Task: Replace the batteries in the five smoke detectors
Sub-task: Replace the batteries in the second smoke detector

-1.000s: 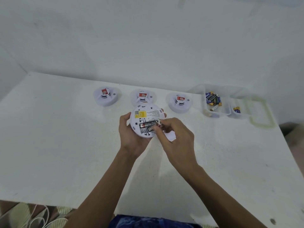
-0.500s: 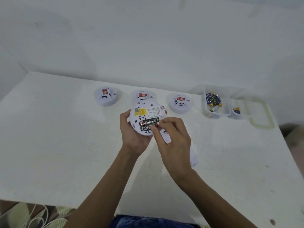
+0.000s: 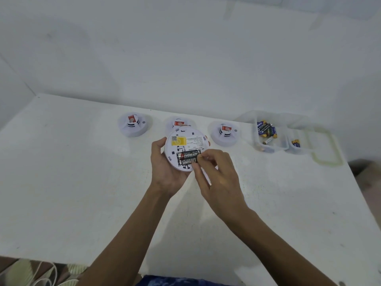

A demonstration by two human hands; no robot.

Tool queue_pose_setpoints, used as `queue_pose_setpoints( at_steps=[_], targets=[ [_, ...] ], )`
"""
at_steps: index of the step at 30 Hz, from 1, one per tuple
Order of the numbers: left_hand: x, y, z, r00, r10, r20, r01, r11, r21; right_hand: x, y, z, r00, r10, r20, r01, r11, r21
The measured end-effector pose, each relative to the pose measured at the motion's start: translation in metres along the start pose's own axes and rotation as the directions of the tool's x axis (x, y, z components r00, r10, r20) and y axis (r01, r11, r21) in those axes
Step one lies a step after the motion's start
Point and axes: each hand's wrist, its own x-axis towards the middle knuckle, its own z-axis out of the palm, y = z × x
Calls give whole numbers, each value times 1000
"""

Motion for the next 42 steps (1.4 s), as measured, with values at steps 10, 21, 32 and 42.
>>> queue_pose_setpoints(
  at_steps=[10, 21, 32, 42],
  targets=[
    [-5, -7, 7, 999, -42, -2, 42, 998, 37, 2, -7, -3, 940, -158, 303, 194, 977, -90],
    [-6, -15, 8, 999, -41, 19, 40, 995, 86, -9, -6, 3, 929, -129, 346, 199, 964, -175],
    [-7, -16, -10, 992, -86, 89, 86, 996, 7, -19, 11, -26, 978, 30, 207, -74, 974, 212],
    [-5, -19, -20, 982, -75, 171, 87, 994, -66, -53, 69, -21, 505, 696, 511, -525, 717, -458]
  ],
)
